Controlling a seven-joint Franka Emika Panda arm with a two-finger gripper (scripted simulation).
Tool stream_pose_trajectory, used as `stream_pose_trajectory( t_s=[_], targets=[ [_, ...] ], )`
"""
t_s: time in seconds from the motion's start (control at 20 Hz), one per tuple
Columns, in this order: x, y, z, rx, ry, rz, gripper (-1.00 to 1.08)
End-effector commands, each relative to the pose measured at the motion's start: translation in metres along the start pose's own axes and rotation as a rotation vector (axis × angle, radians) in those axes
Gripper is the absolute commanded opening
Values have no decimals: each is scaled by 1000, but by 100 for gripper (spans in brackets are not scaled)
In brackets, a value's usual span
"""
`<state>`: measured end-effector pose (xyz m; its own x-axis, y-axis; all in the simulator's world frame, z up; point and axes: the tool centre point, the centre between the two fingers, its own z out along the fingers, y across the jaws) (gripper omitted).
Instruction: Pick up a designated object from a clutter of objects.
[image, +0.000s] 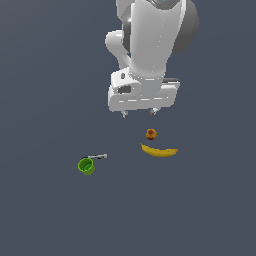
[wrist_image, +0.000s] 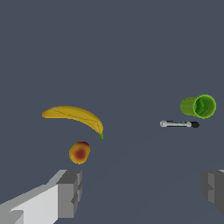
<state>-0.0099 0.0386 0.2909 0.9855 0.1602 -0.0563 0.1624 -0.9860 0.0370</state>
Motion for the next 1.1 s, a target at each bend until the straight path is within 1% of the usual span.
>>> stream_pose_trajectory(
  t_s=[0.0, 0.2, 0.45, 0.75, 1.05],
  targets=[
    [0, -1, 3, 0, 0, 4, 100],
    [0, -7, 15, 0, 3, 16, 100],
    [-2, -20, 39, 1, 10, 43, 100],
    [-9, -42, 81, 6, 21, 92, 100],
    [-25, -68, 129, 15, 33, 153, 100]
  ],
)
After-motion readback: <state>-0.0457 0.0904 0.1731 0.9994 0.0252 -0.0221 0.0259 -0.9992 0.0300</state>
